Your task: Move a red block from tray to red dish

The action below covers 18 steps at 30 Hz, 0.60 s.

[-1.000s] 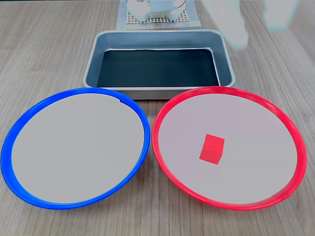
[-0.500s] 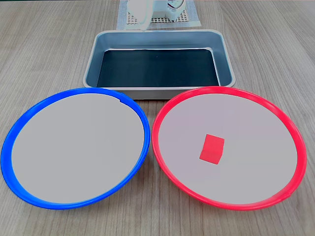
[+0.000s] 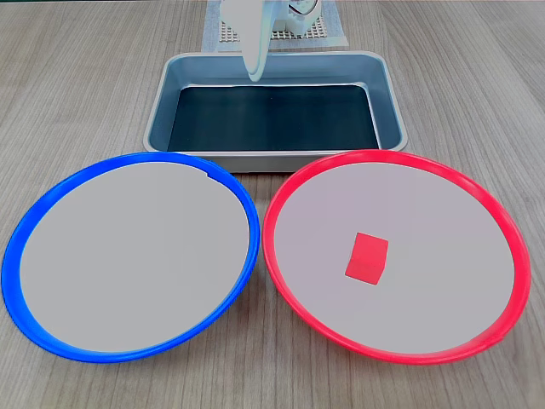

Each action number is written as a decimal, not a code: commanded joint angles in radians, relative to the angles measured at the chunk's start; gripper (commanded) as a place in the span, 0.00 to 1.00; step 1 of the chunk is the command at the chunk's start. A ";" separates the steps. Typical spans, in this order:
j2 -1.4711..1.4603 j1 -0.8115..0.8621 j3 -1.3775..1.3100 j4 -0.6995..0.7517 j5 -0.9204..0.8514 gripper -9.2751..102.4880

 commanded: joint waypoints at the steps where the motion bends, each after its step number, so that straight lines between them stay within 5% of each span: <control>1: 0.023 0.003 0.002 0.012 -0.012 0.08; 18: 0.025 -0.003 0.002 0.012 -0.018 0.08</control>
